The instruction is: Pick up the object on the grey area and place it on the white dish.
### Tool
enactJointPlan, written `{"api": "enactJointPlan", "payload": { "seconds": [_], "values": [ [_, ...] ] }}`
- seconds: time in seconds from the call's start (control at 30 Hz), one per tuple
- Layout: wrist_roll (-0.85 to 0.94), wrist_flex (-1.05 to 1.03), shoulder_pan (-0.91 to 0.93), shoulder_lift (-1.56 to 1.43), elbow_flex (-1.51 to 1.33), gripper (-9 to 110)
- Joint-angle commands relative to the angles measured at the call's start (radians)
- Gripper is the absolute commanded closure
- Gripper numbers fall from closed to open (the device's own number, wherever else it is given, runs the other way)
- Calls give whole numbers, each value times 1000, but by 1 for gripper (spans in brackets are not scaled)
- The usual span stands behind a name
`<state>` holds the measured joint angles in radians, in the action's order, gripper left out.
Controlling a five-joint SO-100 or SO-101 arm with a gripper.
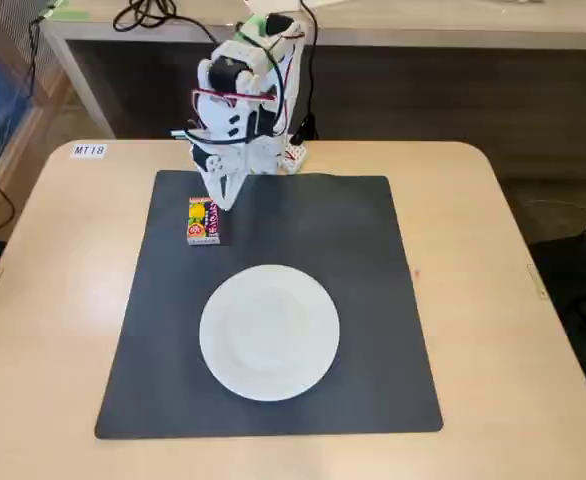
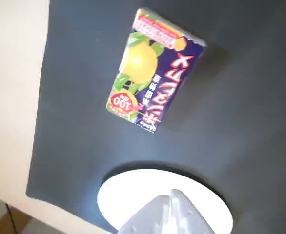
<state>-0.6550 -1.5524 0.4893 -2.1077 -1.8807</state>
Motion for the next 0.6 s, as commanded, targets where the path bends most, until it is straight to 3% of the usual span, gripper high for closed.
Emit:
{"api": "enactJointPlan", "payload": {
  "seconds": [0.0,0.23,0.53,0.57],
  "values": [
    [-120,-98,17,8,78,102],
    [-272,-141,75,26,58,102],
    [-209,-126,268,144,58,101],
    [-195,-126,273,156,58,97]
  ]
}}
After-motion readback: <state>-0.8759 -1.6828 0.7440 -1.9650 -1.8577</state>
